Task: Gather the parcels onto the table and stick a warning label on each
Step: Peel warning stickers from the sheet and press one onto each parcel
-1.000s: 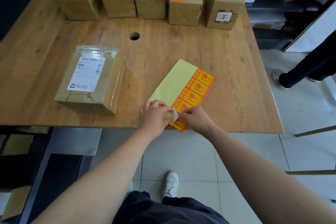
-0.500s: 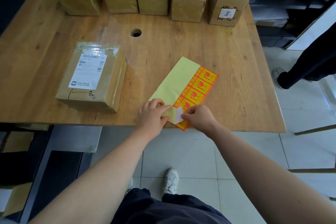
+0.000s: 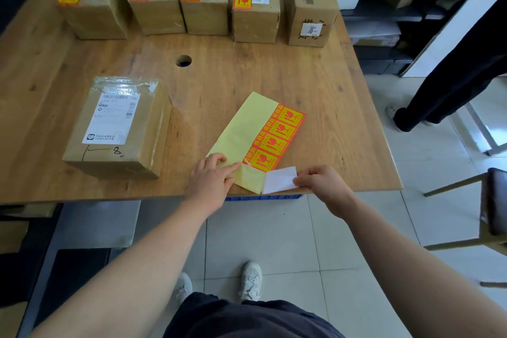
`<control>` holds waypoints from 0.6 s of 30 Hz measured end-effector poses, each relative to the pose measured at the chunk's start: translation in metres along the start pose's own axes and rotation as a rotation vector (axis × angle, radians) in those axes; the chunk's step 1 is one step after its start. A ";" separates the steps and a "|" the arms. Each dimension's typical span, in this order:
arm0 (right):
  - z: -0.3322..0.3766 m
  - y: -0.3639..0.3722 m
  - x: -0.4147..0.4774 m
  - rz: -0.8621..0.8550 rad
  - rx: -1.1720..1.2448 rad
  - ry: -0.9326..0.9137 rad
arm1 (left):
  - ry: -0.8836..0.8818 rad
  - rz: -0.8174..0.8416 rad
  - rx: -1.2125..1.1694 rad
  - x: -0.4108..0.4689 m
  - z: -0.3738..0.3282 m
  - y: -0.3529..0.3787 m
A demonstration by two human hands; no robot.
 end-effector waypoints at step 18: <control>0.087 0.027 -0.013 0.025 0.163 -0.155 | -0.128 -0.218 -0.662 -0.005 -0.054 -0.084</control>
Point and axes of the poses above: each hand's wrist, its own x-axis towards the middle knuckle, its own y-axis out of the palm, z = x × y, the point moved 8 cm from there along x, towards the middle knuckle, and after that the axes turned 7 degrees about -z, right-handed, at the moved point
